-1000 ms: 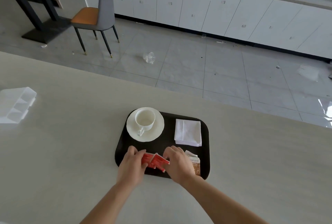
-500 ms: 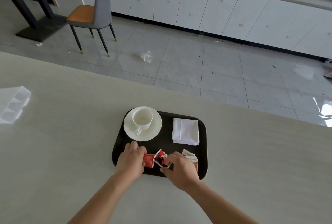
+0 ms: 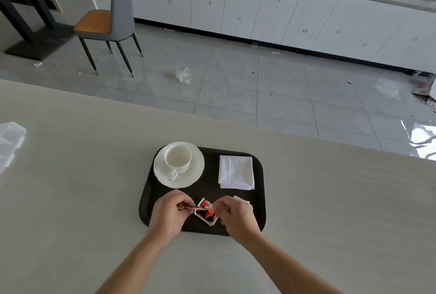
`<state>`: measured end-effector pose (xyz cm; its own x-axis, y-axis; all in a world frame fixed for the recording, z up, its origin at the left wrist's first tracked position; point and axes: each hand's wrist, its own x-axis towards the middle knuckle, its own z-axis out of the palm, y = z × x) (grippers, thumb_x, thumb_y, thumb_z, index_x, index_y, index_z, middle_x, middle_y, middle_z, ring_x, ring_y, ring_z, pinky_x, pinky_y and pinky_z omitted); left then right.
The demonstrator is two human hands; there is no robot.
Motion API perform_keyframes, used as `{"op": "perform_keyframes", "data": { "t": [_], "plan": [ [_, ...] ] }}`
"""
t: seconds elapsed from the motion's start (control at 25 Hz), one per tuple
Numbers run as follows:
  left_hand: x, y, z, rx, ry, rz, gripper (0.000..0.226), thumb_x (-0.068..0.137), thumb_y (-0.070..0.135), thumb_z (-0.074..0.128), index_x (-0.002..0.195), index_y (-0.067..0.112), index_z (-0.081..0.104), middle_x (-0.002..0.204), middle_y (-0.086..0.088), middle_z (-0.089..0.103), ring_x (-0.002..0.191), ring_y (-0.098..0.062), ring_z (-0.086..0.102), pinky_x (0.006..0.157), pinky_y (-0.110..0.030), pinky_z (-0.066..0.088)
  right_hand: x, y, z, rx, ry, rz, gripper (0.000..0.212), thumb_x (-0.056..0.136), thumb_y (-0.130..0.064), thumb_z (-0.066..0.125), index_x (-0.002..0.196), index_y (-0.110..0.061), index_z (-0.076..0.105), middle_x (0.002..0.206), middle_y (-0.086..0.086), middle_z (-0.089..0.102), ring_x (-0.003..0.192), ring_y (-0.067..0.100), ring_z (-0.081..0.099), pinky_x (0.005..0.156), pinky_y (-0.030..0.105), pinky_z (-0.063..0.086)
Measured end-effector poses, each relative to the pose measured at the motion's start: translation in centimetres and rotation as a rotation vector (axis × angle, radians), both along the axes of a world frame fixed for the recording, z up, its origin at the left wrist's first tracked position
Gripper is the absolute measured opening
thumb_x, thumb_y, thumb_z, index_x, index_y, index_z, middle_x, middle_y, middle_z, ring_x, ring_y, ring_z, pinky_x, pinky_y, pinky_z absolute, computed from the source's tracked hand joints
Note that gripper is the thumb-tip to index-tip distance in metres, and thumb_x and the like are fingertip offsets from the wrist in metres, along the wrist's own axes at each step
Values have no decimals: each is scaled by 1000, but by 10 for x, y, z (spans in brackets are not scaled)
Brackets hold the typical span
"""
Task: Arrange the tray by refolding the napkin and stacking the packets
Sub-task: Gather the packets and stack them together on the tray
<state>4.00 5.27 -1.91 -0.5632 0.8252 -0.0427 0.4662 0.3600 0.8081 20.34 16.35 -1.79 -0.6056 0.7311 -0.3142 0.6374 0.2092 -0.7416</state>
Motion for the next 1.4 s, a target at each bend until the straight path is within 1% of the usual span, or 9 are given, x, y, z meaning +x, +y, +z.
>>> {"op": "perform_keyframes", "data": {
  "t": [0.08, 0.16, 0.32, 0.44, 0.6, 0.8, 1.04, 1.24, 1.4],
  "plan": [
    [11, 10, -2, 26, -18, -27, 24, 67, -4, 81, 68, 18, 73, 82, 11, 67, 76, -7, 65, 70, -31, 57, -7, 1, 5, -238, 30, -121, 9, 94, -35, 64, 96, -28, 68, 76, -4, 70, 57, 10, 66, 51, 27, 56],
    [18, 13, -9, -11, -15, -9, 26, 68, -9, 76, 72, 17, 75, 95, 9, 65, 87, -6, 65, 77, -27, 55, -9, 5, 4, -259, 19, -170, 4, 90, -25, 70, 94, -26, 68, 76, -2, 71, 53, 11, 66, 53, 27, 58],
    [18, -2, -21, -103, 82, 3, 36, 71, -8, 71, 91, 22, 75, 101, 11, 58, 89, -2, 59, 76, -19, 52, -2, 11, -7, 123, -142, 3, 14, 91, -11, 64, 95, -21, 72, 89, -5, 71, 68, 6, 62, 60, 11, 46],
    [18, -8, -22, -179, 66, 90, 31, 78, -3, 67, 98, 20, 72, 88, 10, 60, 78, -4, 58, 68, -16, 47, 0, 12, -12, 300, -185, 60, 12, 92, -16, 62, 97, -18, 73, 92, -5, 66, 77, 9, 59, 66, 18, 49],
    [28, 5, -14, -284, -188, 343, 27, 85, 8, 60, 110, 15, 64, 77, 10, 67, 76, -7, 63, 67, -26, 49, -20, 12, -8, 304, -269, 132, 24, 92, -41, 64, 103, -20, 67, 99, -3, 61, 79, 12, 58, 62, 24, 44],
    [32, 21, -8, -329, -347, 434, 32, 85, 11, 58, 116, 18, 61, 97, -1, 71, 90, -18, 66, 80, -38, 56, -33, 11, -6, 299, -426, 324, 31, 86, -20, 72, 115, -23, 61, 108, 2, 56, 80, 19, 55, 63, 28, 44],
    [42, 16, -12, -250, -515, 524, 36, 84, 10, 54, 118, 18, 63, 103, 2, 68, 94, -17, 65, 85, -42, 57, -24, 2, -10, 247, -375, 203, 22, 96, -37, 60, 109, -20, 61, 104, 2, 60, 80, 15, 55, 64, 25, 41],
    [44, 19, -11, -232, -494, 489, 38, 85, 10, 57, 122, 22, 60, 100, 11, 64, 89, -3, 60, 71, -23, 49, -24, -4, -8, 187, -348, 120, 14, 97, -27, 59, 106, -18, 53, 99, 4, 66, 81, 16, 61, 61, 24, 42],
    [47, 21, -12, -180, -579, 393, 43, 87, 10, 58, 128, 25, 56, 113, 7, 64, 99, -6, 60, 67, -18, 46, -16, -8, -9, 159, -314, 52, 16, 96, -28, 60, 101, -20, 48, 91, 0, 68, 77, 17, 61, 54, 24, 39]
  ]
}}
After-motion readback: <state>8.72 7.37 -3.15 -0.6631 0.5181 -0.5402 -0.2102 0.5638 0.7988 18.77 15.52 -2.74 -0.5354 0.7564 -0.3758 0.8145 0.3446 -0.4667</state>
